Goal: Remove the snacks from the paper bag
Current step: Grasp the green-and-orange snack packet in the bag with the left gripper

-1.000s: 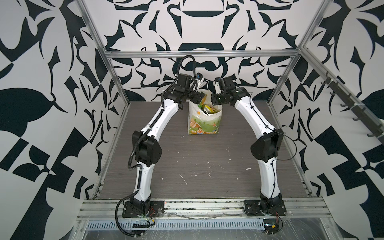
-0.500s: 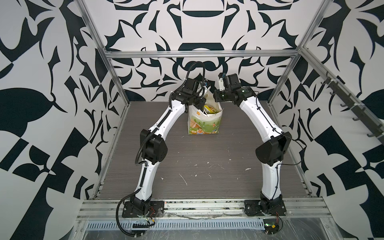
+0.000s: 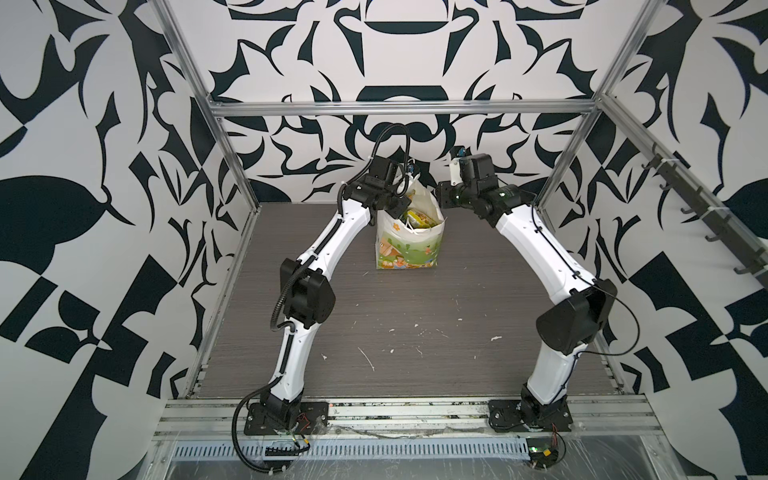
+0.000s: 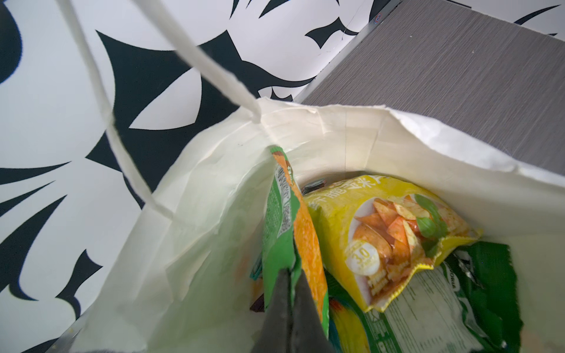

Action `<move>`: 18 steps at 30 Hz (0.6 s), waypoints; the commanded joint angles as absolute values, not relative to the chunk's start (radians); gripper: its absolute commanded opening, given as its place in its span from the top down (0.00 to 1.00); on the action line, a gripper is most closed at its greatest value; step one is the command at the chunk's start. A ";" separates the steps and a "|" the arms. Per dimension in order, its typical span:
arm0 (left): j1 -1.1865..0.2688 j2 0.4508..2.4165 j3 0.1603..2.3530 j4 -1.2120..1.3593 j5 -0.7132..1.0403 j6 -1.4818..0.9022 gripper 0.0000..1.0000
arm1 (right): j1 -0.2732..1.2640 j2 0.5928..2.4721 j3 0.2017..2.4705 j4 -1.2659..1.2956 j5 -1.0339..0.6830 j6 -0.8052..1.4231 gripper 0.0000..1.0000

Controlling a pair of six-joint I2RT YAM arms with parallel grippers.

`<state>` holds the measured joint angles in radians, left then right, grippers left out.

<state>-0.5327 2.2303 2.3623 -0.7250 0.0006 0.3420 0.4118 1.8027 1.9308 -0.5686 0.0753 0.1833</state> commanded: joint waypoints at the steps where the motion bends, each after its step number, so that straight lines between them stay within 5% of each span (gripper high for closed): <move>1: -0.537 2.183 2.380 -0.744 -0.006 0.342 1.00 | 0.408 1.726 1.873 -0.431 0.107 0.182 0.52; 18: -0.537 1.966 2.310 -0.576 0.048 0.255 1.00 | 0.408 1.490 1.499 -0.120 0.184 0.193 0.52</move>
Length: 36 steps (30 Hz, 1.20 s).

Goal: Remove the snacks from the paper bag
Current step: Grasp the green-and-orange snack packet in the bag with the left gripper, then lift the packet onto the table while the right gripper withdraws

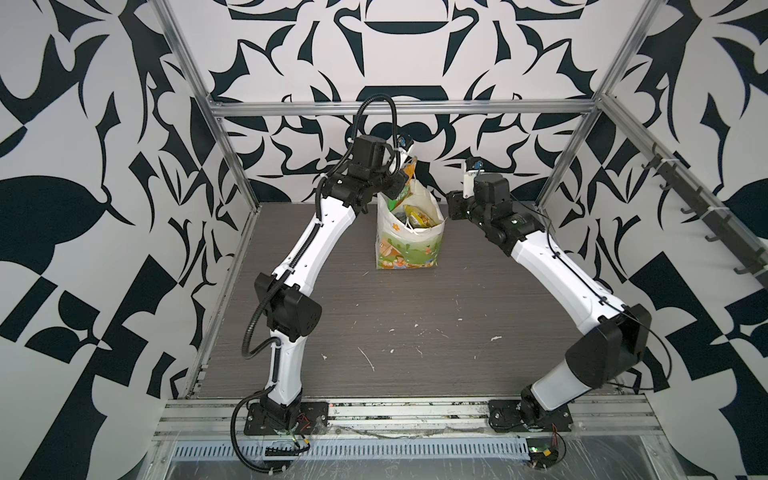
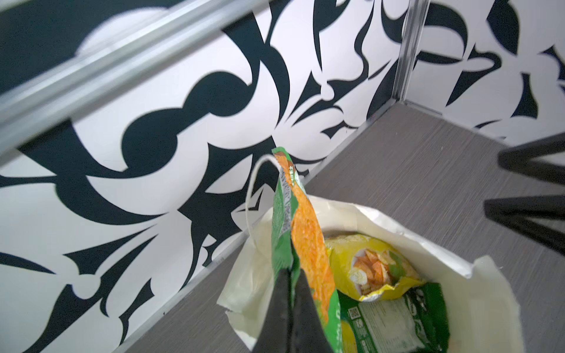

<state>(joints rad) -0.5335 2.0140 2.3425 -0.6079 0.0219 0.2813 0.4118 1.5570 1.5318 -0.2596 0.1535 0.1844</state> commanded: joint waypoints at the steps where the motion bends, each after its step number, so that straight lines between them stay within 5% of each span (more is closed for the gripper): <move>1: -0.537 1.953 2.299 -0.569 0.048 0.246 1.00 | 0.408 1.476 1.476 -0.104 0.184 0.193 0.51; 9: -0.531 1.783 2.131 -0.450 -0.057 0.120 1.00 | 0.409 1.373 1.318 -0.029 0.184 0.156 0.51; 15: -0.452 1.504 1.762 -0.246 -0.134 -0.072 1.00 | 0.408 1.287 1.189 0.051 0.109 0.105 0.50; 23: -0.104 1.232 1.252 0.005 0.146 -0.439 1.00 | 0.407 1.230 1.089 0.132 0.091 0.075 0.49; 27: 0.012 1.295 1.119 0.083 0.358 -0.551 1.00 | 0.408 1.211 1.049 0.145 0.094 0.099 0.49; 36: 0.012 1.485 1.045 0.096 0.336 -0.488 1.00 | 0.408 1.204 1.043 0.132 0.079 0.139 0.49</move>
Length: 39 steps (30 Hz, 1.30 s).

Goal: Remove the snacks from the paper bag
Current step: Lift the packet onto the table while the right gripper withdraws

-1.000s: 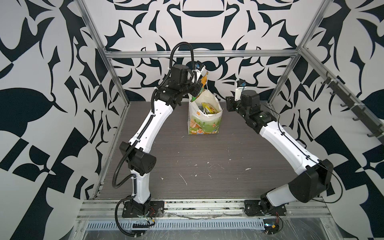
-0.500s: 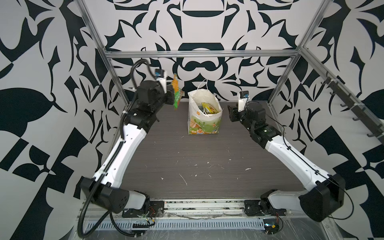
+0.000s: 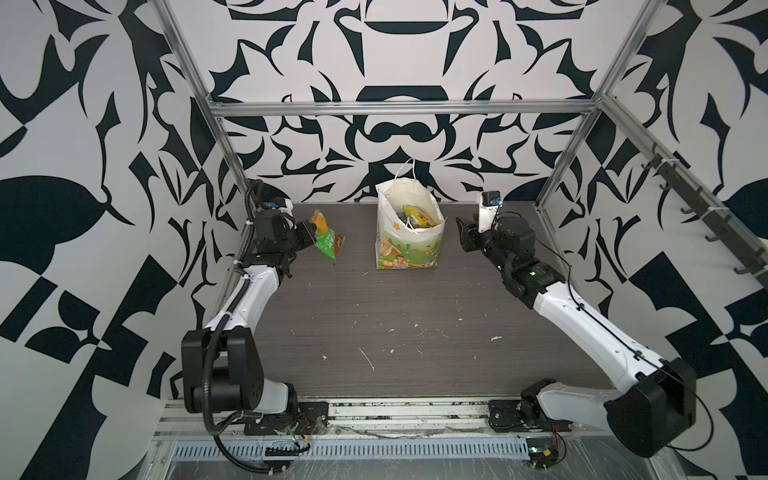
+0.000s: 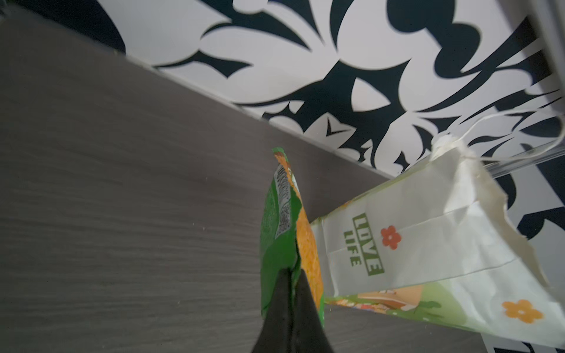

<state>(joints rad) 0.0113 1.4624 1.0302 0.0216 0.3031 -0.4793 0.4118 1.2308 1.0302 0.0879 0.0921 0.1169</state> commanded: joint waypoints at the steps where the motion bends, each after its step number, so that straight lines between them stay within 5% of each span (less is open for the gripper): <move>1: 0.013 1.507 1.044 0.097 0.321 -0.489 1.00 | 0.408 1.206 1.045 0.132 0.075 0.141 0.49; 16: 0.043 1.726 1.043 0.198 0.286 -0.483 1.00 | 0.408 1.248 1.083 0.064 0.098 0.157 0.49; 30: 0.047 1.727 1.043 0.075 0.093 -0.409 0.97 | 0.408 1.265 1.094 0.054 0.121 0.136 0.49; 36: 0.069 1.740 1.045 0.040 0.093 -0.384 0.85 | 0.407 1.265 1.098 0.054 0.115 0.136 0.49; 39: 0.068 1.735 1.046 0.017 0.071 -0.378 0.71 | 0.408 1.264 1.101 0.052 0.115 0.134 0.49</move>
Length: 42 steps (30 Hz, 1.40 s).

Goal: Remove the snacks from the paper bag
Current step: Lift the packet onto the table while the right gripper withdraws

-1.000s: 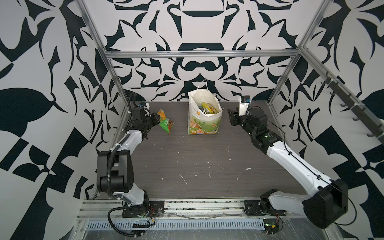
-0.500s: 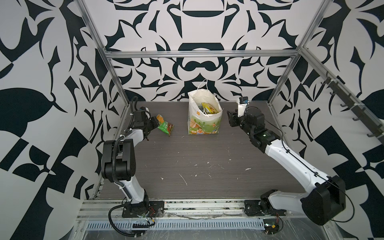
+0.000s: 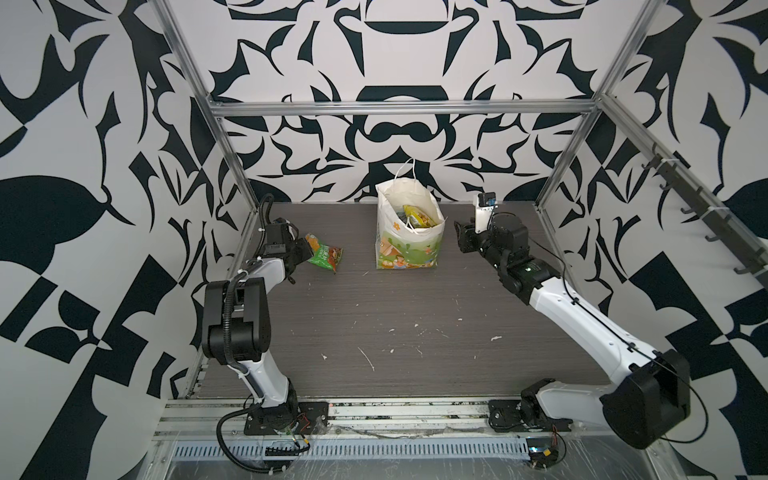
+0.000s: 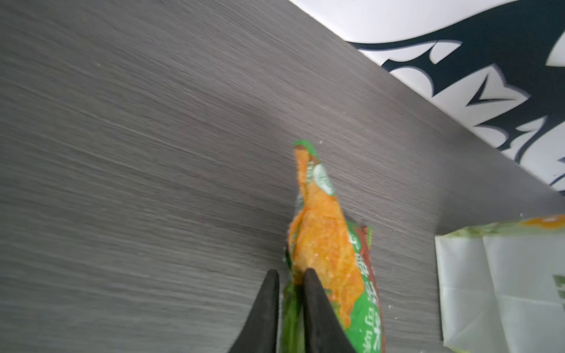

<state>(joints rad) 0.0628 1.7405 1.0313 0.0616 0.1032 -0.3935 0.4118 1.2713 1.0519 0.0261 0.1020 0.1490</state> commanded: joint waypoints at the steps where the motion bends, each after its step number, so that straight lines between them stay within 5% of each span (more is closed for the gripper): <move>1: 0.068 1.729 1.047 0.009 0.061 -0.377 0.70 | 0.407 1.264 1.101 0.050 0.117 0.133 0.49; 11: 0.068 1.653 1.043 -0.079 -0.042 -0.397 0.58 | 0.408 1.256 1.109 0.042 0.124 0.117 0.49; 18: 0.037 1.475 1.060 -0.116 -0.177 -0.396 0.37 | 0.408 1.287 1.216 -0.053 0.120 0.120 0.48; 28: -0.290 1.380 1.298 -0.208 -0.242 -0.184 0.25 | 0.382 1.643 1.818 -0.553 -0.014 0.172 0.41; 36: -0.395 1.395 1.352 -0.236 -0.175 -0.124 0.22 | 0.384 2.045 2.448 -0.983 -0.052 0.119 0.41; 42: -0.403 1.404 1.335 -0.239 -0.139 -0.116 0.21 | 0.383 2.209 2.659 -1.005 -0.095 0.041 0.43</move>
